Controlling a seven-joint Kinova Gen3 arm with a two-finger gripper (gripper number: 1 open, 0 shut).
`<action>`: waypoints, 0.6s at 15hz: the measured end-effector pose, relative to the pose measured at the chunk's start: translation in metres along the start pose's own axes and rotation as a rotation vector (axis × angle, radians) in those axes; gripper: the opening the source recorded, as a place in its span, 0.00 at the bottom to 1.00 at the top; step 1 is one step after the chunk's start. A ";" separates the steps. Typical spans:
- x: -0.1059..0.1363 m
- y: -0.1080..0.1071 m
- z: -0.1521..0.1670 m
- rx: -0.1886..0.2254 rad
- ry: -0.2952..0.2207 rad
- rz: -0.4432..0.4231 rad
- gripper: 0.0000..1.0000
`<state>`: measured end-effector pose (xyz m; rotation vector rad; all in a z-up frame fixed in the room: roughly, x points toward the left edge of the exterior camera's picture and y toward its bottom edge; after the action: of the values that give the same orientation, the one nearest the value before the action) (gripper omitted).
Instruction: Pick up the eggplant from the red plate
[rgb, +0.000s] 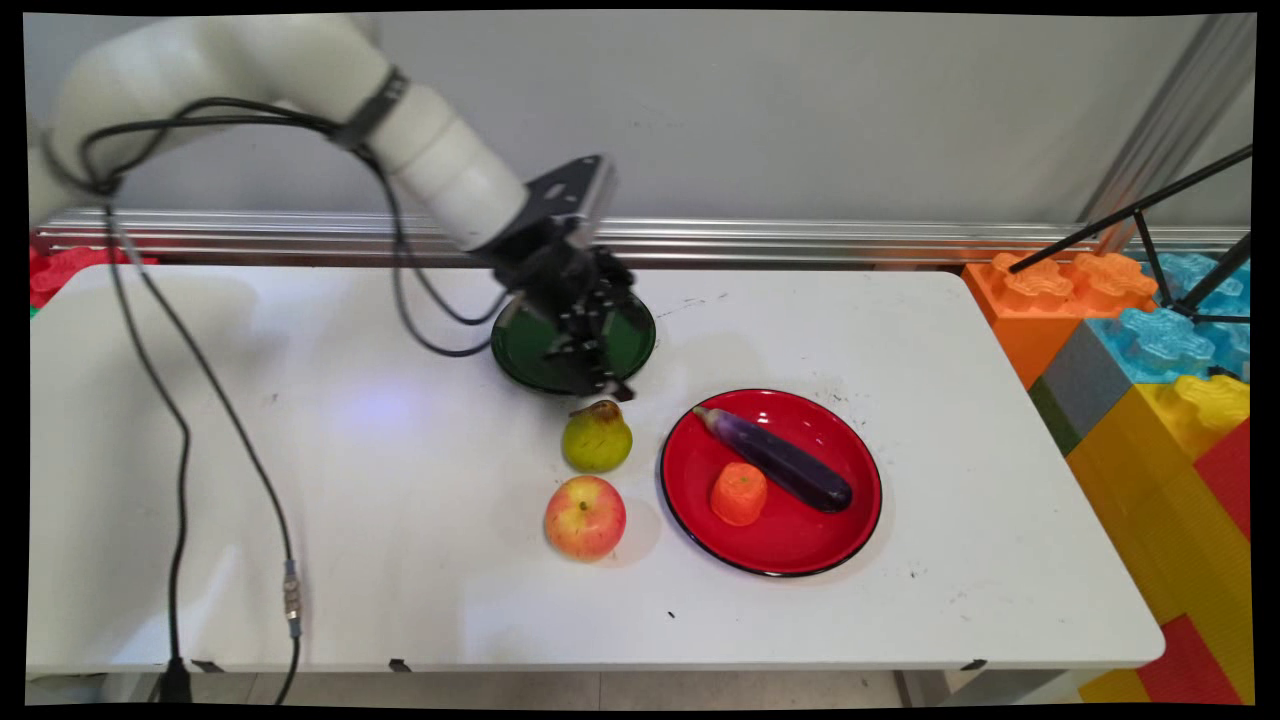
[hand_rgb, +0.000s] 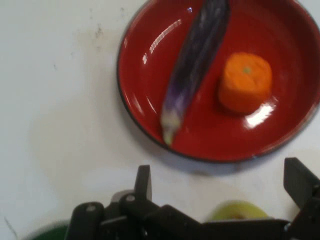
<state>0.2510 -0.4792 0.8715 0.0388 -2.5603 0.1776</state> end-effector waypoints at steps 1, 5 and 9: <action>0.007 -0.005 0.008 0.000 0.002 0.023 1.00; 0.033 -0.023 0.039 -0.005 0.005 0.127 1.00; 0.049 -0.035 0.065 -0.011 -0.015 0.220 1.00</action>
<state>0.1765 -0.5223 0.8483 -0.2476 -2.5764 0.2469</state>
